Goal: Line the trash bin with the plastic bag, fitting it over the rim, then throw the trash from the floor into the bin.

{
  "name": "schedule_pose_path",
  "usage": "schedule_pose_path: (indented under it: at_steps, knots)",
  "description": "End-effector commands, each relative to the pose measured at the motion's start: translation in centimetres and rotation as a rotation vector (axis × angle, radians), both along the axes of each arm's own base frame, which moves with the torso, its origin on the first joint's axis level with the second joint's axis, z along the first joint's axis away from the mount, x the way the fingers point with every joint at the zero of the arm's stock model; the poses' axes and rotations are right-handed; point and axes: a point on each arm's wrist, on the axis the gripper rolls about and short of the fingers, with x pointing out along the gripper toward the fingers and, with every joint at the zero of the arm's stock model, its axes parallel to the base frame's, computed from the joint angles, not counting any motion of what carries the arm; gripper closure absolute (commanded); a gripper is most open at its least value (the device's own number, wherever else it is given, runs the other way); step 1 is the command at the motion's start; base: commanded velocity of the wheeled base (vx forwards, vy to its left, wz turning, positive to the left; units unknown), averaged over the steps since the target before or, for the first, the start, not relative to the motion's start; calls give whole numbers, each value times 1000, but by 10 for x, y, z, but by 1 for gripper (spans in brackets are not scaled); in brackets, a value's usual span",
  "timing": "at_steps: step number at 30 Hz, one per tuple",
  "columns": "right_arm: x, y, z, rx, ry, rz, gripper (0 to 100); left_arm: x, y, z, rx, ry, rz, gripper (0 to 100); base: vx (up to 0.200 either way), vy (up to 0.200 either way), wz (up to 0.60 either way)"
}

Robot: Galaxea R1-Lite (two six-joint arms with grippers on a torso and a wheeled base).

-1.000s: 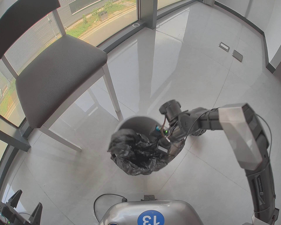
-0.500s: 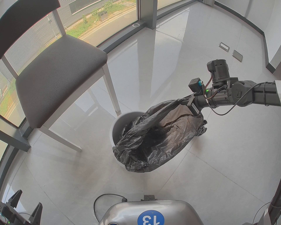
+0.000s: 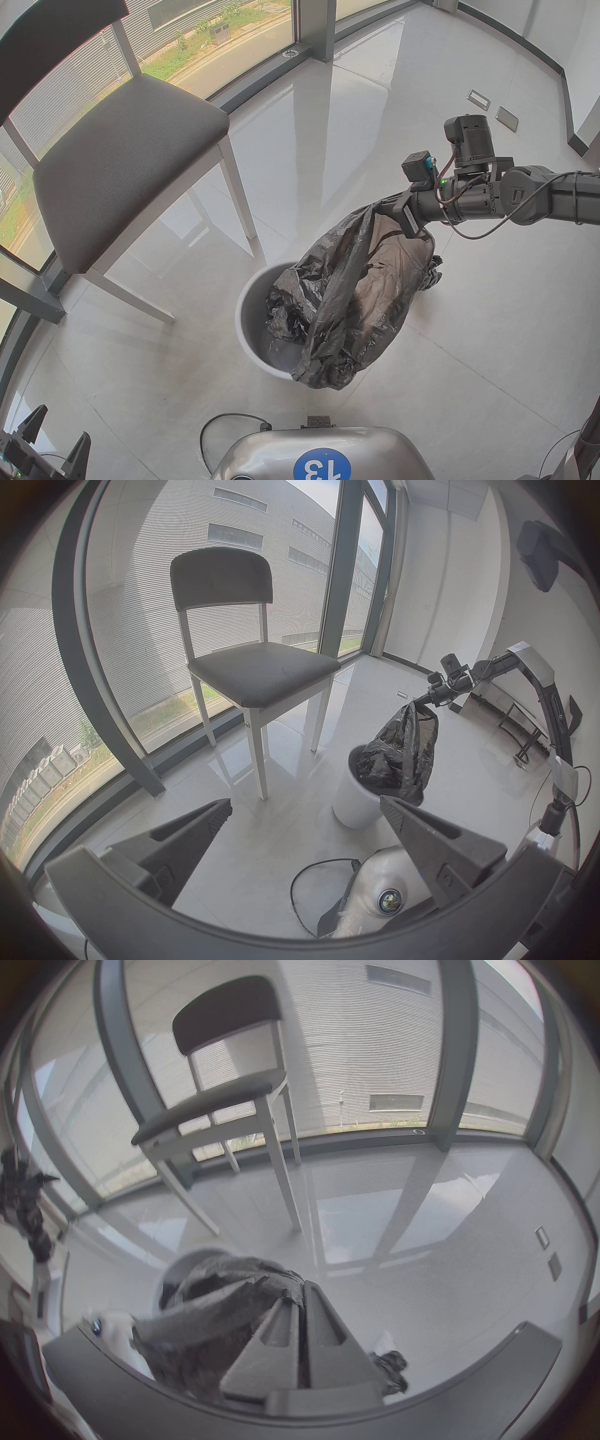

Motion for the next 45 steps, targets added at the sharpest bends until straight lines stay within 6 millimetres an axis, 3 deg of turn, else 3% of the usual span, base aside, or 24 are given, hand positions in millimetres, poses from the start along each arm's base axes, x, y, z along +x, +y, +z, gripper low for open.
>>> schedule_pose_path:
  at_steps: [1, 8, 14, 23, 28, 37, 38, 40, 45]
  knots:
    - [-7, 42, -10, 115, 37, 49, 100, 0, 0, 0, 0, 4, 0, 0, 0, 0, 0]
    - [-13, 97, -45, 218, 124, 106, 100, 0, 0, 0, 0, 4, 0, 0, 0, 0, 0]
    - [-26, 128, -50, 276, 163, 151, 100, 0, 0, 0, 0, 4, 0, 0, 0, 0, 0]
    - [-38, 145, -40, 304, 159, 235, 100, 0, 0, 0, 0, 4, 0, 0, 0, 0, 0]
    - [-50, 158, -44, 297, 182, 299, 100, 0, 0, 0, 1, 6, 0, 0, 0, 0, 0]
    - [-59, 181, -79, 237, 244, 342, 100, 0, 0, 0, 1, 6, 0, 0, 0, 0, 0]
    - [-59, 183, -81, 233, 242, 346, 0, 0, 0, 0, 1, 6, 0, 0, 0, 0, 0]
    - [-56, 189, -87, 235, 235, 353, 0, 0, 0, 0, 1, 6, 0, 0, 0, 0, 0]
    - [-55, 191, -75, 275, 191, 359, 0, 0, 0, 0, 1, 6, 0, 0, 0, 0, 0]
